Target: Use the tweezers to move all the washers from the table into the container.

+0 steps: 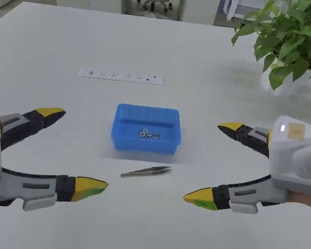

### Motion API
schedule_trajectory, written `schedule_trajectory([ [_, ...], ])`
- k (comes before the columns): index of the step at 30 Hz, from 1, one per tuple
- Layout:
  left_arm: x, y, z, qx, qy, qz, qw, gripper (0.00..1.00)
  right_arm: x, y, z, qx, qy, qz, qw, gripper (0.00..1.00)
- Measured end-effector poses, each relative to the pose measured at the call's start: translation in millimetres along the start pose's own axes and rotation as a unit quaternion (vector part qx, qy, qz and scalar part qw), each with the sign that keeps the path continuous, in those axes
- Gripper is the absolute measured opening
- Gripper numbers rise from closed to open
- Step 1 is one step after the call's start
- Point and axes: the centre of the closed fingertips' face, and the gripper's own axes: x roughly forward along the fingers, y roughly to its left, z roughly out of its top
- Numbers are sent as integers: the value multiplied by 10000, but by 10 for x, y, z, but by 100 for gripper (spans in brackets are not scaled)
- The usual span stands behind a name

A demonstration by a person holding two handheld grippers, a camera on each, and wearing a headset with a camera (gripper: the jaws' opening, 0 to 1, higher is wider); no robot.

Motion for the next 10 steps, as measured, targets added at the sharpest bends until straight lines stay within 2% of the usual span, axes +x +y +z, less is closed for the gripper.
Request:
schedule_trajectory([
  [3,-27,-49,30,43,-28,0,10000,100,-18,50,24,-64,-22,20,10000,100],
  [7,-49,-140,-10,127,97,-106,9998,100,-21,112,-3,-204,91,38,9997,100],
  [10,-80,-156,-34,153,152,-87,9997,100,-37,126,5,-188,78,32,9998,100],
])
